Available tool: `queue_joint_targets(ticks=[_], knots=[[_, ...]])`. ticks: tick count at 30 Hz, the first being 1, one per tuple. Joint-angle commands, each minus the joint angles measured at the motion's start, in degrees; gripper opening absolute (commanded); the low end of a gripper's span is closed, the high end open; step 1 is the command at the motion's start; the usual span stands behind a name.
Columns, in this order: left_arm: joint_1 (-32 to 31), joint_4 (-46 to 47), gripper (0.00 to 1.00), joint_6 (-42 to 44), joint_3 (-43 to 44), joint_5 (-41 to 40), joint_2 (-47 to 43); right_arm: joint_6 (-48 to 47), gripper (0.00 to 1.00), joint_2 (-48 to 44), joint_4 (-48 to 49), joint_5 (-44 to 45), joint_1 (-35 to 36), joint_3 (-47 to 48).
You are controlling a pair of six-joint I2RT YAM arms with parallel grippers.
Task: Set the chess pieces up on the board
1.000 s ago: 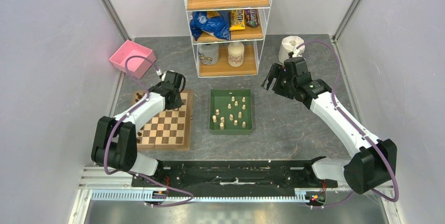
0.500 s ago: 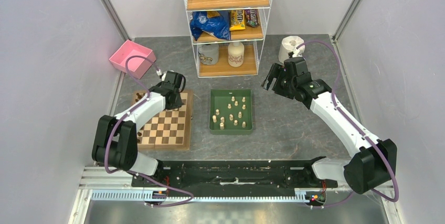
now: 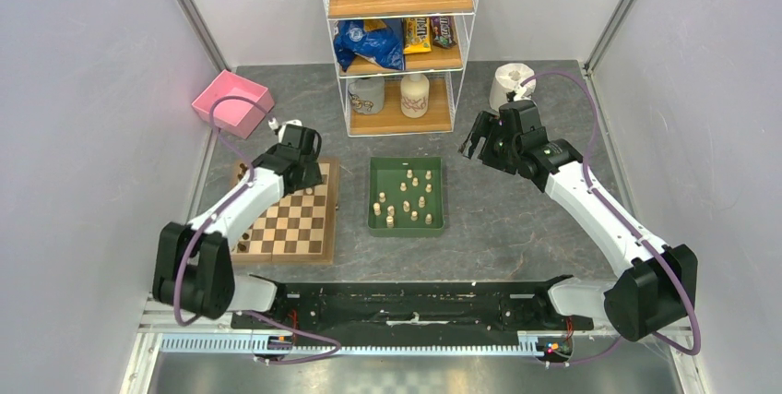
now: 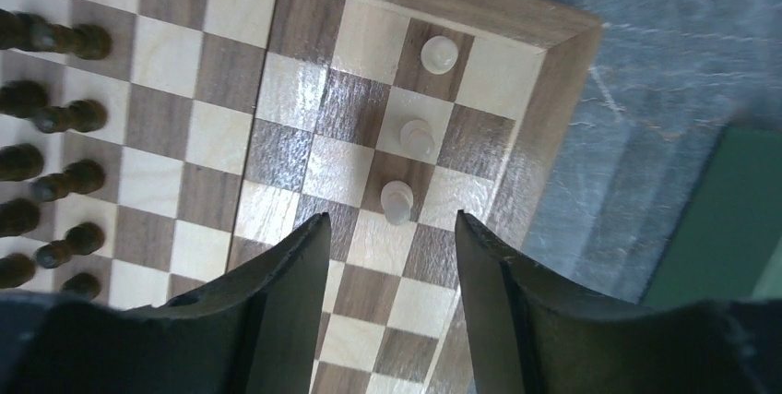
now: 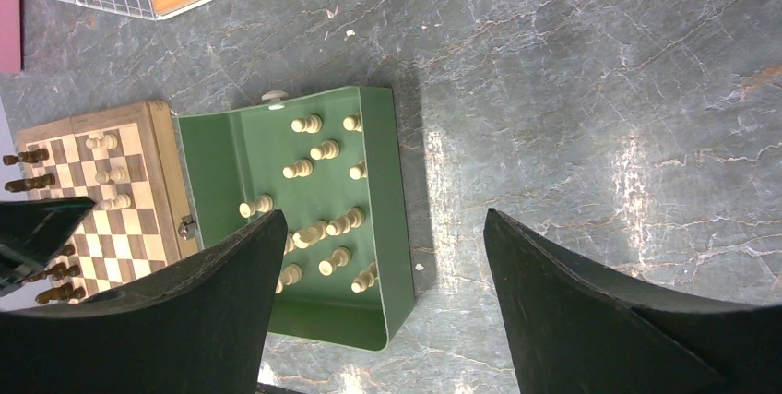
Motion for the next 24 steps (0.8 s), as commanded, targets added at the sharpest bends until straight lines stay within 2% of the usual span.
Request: queue_joint_targets(ticks=[1, 3, 7, 9, 13, 17, 24], knots=[[0.17, 0.05, 0.64, 0.6, 0.93, 1.44, -10.45, 0.0, 0.87, -0.55, 1.69, 0.29, -0.25, 2.03], [-0.04, 0.63, 0.72, 0.63, 1.49, 4.07, -13.59, 0.11, 0.87, -0.5, 1.69, 0.38, -0.26, 1.99], [-2.53, 1.88, 0.72, 1.18, 4.19, 7.88, -13.98, 0.21, 0.87, -0.23, 1.69, 0.07, -0.26, 2.06], [-6.52, 2.43, 0.72, 1.66, 6.47, 8.08, -11.96, 0.27, 0.87, -0.16, 1.68, -0.03, -0.25, 2.05], [-15.23, 3.72, 0.7, 3.4, 11.08, 7.75, -4.6, 0.41, 0.87, -0.44, 1.69, 0.26, -0.3, 1.92], [-21.5, 4.51, 0.62, 4.99, 16.06, 9.33, 4.05, 0.4, 0.88, -0.64, 1.64, 0.2, -0.28, 1.95], [-25.77, 4.84, 0.53, 4.89, 21.85, 13.14, 16.94, 0.23, 0.88, -1.44, 1.6, 0.98, -0.33, 1.56]])
